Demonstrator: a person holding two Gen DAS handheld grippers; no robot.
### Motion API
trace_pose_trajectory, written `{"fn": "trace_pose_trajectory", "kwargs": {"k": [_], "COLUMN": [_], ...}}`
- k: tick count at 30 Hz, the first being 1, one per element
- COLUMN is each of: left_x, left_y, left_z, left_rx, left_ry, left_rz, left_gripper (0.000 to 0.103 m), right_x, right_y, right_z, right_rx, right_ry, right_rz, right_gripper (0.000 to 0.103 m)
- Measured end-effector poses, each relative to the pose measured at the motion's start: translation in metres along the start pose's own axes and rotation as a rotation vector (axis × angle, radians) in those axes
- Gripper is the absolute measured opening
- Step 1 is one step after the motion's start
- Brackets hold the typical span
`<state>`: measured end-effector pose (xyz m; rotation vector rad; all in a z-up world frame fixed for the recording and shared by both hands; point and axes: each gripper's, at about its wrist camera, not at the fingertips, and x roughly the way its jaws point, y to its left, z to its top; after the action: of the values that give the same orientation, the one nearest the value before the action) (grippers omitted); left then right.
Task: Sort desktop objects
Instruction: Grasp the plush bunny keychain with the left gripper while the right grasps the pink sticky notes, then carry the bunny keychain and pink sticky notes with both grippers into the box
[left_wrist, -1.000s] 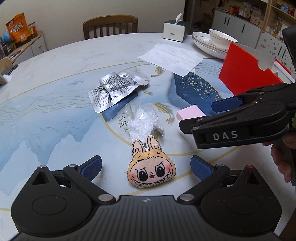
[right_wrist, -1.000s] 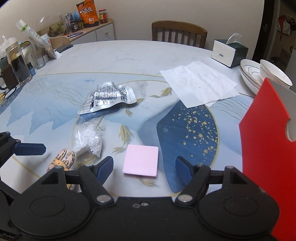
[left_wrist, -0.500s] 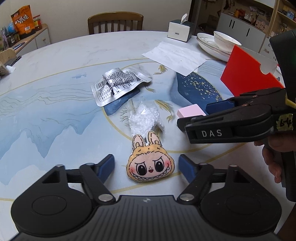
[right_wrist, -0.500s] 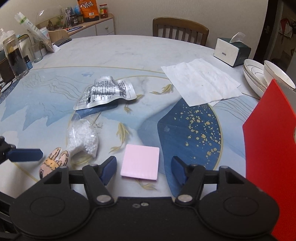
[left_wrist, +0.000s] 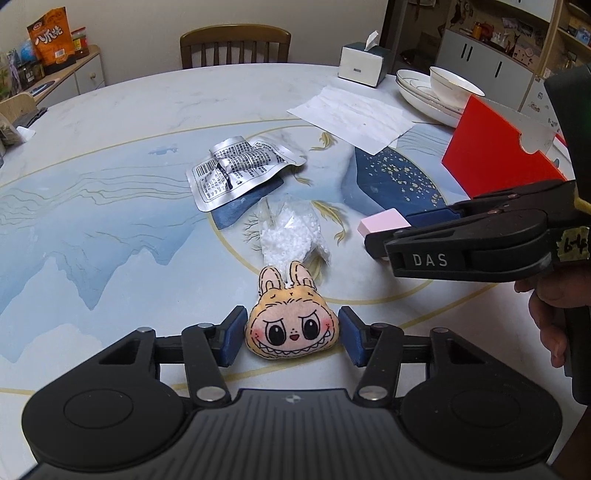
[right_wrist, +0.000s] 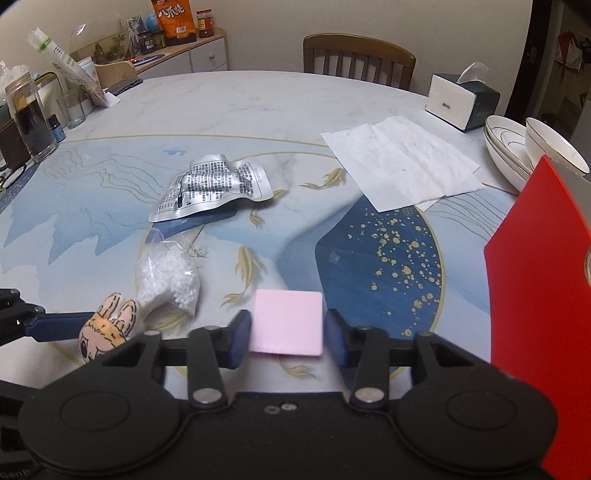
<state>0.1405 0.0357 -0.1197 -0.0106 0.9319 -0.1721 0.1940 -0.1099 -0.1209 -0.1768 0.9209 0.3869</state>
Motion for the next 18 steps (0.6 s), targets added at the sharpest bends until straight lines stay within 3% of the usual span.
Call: {"fn": "trace_pose_trajectory", "kwargs": {"k": [18], "left_x": [-0.025], "left_y": [-0.012], "left_z": [0.011], "left_rx": [-0.028], "left_ry": [-0.026], "left_rz": [-0.03], "left_gripper": [0.052], "right_x": [-0.045], "right_y": [-0.008], "right_z": [-0.007], "right_rx": [-0.008], "right_ry": [-0.027], "right_rz": [0.062], "right_gripper": [0.04]}}
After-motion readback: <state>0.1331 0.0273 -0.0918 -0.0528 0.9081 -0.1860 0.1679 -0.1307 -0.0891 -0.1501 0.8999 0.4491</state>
